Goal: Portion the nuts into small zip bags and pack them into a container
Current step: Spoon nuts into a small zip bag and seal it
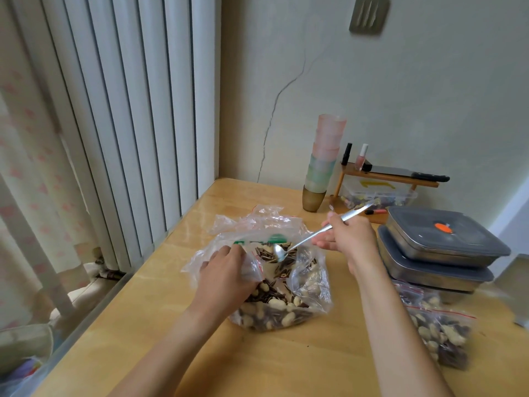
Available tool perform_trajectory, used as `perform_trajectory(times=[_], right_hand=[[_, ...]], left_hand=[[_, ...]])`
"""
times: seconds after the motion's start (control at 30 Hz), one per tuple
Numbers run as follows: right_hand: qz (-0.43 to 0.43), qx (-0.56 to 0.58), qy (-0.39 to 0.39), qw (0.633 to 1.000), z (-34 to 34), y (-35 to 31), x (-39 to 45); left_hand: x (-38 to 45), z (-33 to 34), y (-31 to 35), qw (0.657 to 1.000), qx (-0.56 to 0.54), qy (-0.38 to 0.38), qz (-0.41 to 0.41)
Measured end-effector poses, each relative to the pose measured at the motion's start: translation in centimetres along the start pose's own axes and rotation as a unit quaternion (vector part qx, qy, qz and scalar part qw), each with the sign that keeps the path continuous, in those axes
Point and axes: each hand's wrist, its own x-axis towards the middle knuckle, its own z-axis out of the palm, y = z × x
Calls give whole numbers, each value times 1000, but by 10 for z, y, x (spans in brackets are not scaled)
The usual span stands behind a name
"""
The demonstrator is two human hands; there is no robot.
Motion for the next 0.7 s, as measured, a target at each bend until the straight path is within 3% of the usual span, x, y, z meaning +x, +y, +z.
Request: perform_trajectory(times=[0.23, 0.43, 0.7], right_hand=[[-51, -82, 5, 995, -7, -10, 0], [-89, -106, -10, 990, 3, -21, -11], [-219, -182, -17, 958, 26, -35, -37]], left_hand=[[18, 3, 8, 997, 69, -10, -17], [19, 8, 3, 999, 48, -10, -16], [11, 17, 2, 999, 39, -6, -11]])
